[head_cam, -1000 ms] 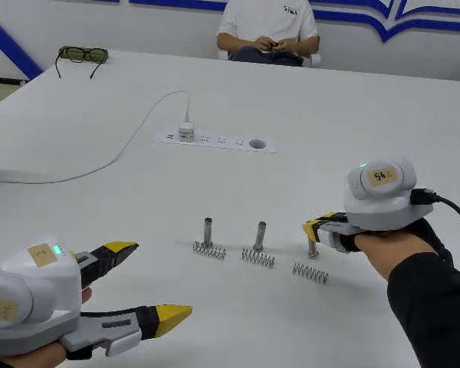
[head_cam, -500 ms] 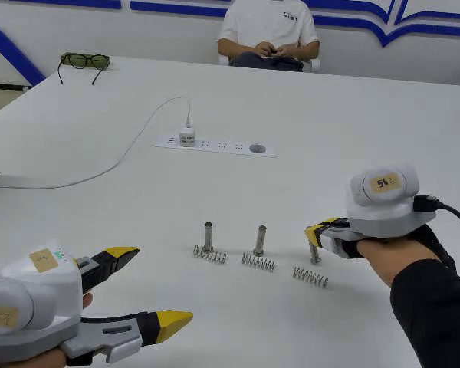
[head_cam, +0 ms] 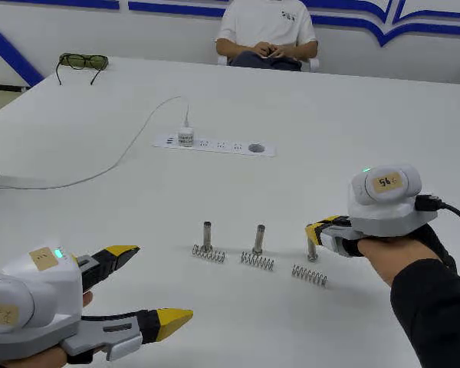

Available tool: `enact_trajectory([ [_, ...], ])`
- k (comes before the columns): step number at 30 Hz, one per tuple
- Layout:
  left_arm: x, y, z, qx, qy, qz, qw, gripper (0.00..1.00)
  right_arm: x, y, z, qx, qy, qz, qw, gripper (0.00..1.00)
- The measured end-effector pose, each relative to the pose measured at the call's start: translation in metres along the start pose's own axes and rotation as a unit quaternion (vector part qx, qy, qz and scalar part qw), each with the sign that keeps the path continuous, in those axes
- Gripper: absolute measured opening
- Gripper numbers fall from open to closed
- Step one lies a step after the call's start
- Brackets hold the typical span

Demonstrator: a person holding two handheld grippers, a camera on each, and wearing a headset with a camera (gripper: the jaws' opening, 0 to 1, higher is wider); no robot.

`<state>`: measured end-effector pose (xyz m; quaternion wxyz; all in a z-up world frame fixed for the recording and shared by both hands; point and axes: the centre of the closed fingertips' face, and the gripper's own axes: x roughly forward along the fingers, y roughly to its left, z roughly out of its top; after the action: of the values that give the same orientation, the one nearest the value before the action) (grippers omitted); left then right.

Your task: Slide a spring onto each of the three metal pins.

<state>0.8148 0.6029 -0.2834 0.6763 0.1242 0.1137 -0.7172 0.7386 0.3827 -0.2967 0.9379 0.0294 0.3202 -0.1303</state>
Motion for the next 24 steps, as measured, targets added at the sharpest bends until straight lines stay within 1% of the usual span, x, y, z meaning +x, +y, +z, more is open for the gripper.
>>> enact_trajectory([
  [11, 0.001, -0.003, 0.004, 0.004, -0.003, -0.005, 1.0000, 0.77, -0.008, -0.001, -0.002, 0.004, -0.007, -0.005, 1.0000, 0.08],
  [15, 0.001, -0.004, 0.004, 0.006, -0.002, -0.007, 1.0000, 0.77, -0.012, 0.001, -0.004, 0.005, -0.010, -0.005, 0.9999, 0.08],
  [24, 0.002, -0.005, 0.006, 0.008, -0.003, -0.010, 0.9999, 0.77, -0.014, 0.001, -0.006, 0.002, -0.013, -0.005, 0.9999, 0.09],
])
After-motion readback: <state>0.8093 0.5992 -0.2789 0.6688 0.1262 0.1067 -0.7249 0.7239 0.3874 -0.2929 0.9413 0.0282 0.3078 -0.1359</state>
